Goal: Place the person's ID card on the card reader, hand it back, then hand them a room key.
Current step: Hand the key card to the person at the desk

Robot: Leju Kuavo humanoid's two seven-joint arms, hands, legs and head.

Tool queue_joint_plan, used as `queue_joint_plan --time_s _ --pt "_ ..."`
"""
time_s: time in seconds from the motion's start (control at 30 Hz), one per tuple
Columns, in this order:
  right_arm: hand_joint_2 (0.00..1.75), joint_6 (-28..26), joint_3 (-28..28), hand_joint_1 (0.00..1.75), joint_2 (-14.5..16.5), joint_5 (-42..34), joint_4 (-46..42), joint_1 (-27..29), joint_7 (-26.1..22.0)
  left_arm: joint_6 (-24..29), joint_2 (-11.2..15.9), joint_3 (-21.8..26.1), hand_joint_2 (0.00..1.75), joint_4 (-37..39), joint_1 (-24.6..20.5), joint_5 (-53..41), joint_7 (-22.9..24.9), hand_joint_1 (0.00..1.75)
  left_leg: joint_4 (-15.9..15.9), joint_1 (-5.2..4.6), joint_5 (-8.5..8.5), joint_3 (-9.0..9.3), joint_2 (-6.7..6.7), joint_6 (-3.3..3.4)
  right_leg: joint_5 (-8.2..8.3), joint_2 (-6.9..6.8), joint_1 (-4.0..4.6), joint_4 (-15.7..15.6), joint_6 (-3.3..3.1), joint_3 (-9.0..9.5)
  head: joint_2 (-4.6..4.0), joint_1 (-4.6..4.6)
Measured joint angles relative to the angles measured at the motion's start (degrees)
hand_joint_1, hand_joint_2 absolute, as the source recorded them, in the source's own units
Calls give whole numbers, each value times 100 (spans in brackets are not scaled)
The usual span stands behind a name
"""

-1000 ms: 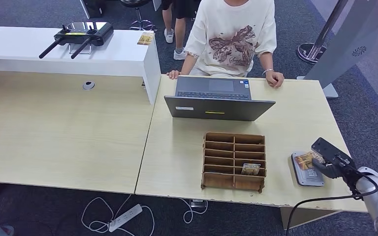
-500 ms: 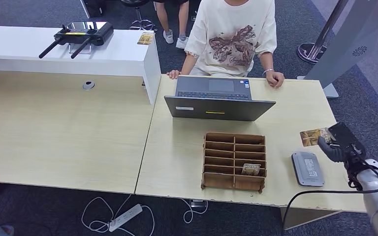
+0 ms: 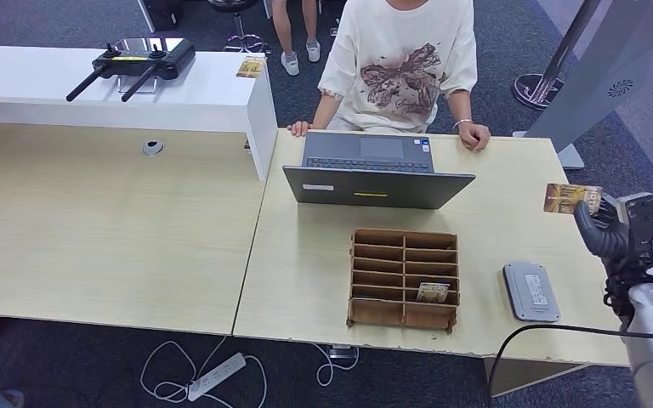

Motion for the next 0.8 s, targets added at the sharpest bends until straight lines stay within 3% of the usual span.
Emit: queue_joint_plan --time_s 0.37,0.6,0.8 --pt "175 -980 -251 175 650 -324 -1090 -52 -276 94 -58 0 0 0 -23 -47 0 0 0 0 1 -1 0 0 0 -1 0 3 0 0 0 1" --pt "175 -2556 160 175 861 847 -1669 -243 -319 113 -75 0 0 0 -31 -66 0 0 0 0 1 -1 2 0 0 2 0 5 0 0 0 2" --pt "175 -3487 883 175 1042 2396 -1865 -666 203 104 -77 0 0 0 -39 -91 0 0 0 0 2 4 9 -1 0 8 1 10 0 -2 0 0"
